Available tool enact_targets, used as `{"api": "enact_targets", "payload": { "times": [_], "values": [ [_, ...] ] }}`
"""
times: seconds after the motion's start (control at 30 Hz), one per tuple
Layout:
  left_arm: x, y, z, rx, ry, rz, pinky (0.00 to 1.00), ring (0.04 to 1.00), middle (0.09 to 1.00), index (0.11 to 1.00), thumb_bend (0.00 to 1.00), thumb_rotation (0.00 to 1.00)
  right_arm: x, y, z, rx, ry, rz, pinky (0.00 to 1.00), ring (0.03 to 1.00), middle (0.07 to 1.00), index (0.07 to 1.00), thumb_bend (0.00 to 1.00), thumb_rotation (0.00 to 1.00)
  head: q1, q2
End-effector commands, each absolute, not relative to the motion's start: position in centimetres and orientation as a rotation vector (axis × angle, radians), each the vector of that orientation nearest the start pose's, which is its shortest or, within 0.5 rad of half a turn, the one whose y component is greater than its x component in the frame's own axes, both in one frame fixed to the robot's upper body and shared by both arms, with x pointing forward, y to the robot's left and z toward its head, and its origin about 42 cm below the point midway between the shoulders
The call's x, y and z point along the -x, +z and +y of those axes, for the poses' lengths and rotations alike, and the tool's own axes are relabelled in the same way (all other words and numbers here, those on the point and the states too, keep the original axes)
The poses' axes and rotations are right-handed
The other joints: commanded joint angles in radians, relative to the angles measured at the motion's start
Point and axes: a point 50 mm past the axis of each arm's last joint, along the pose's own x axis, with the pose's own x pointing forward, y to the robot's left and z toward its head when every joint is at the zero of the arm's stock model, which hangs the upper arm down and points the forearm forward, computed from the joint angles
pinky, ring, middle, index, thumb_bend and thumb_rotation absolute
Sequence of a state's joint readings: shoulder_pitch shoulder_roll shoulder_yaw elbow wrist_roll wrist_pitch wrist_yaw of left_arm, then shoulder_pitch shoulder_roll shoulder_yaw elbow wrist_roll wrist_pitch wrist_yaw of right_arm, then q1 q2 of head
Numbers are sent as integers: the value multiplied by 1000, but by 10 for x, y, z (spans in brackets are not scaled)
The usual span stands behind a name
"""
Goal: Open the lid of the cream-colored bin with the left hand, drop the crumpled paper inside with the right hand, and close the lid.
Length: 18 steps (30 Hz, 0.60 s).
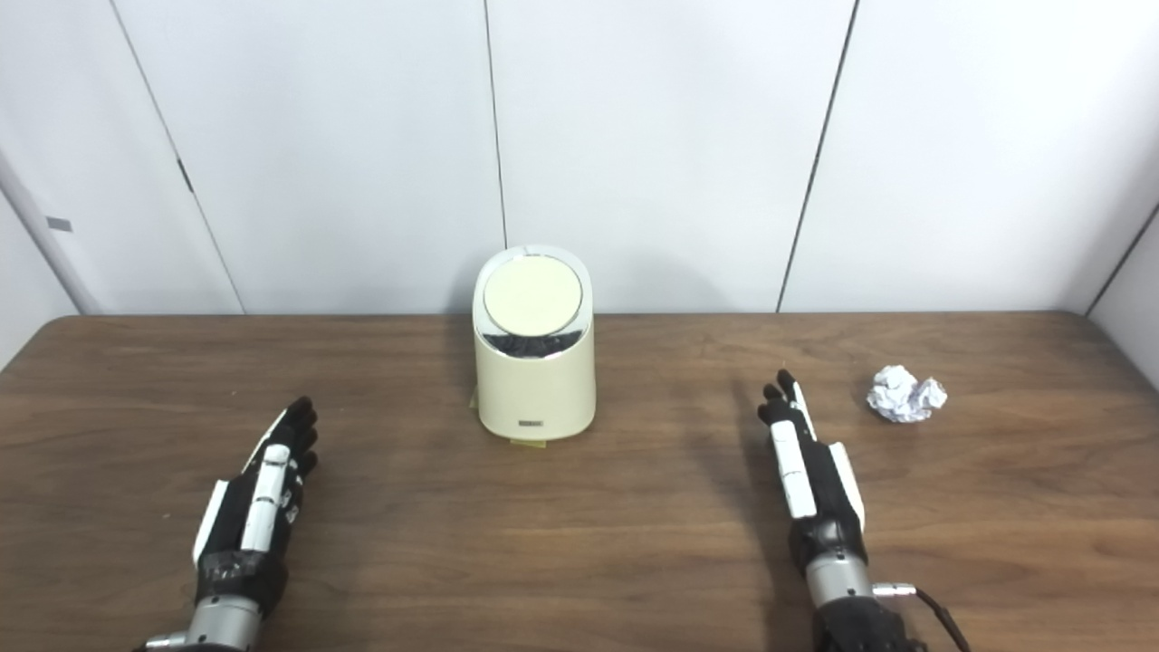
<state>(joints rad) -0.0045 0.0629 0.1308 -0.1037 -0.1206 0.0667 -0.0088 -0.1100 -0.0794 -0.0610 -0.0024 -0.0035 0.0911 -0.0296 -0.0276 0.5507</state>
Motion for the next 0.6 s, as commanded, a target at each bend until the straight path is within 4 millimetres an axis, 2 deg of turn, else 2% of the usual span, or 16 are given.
{"api": "enact_targets", "payload": {
  "times": [0.0,0.57],
  "values": [
    [-294,135,264,53,94,-104,999,976,959,965,428,820,-330,143,-246,77,-60,-90,1000,950,967,1000,621,1000,-1,0],
    [-293,136,264,44,83,-97,1000,984,962,978,420,834,-329,144,-244,74,-63,-88,995,949,962,1000,607,1000,-4,8]
  ]
}}
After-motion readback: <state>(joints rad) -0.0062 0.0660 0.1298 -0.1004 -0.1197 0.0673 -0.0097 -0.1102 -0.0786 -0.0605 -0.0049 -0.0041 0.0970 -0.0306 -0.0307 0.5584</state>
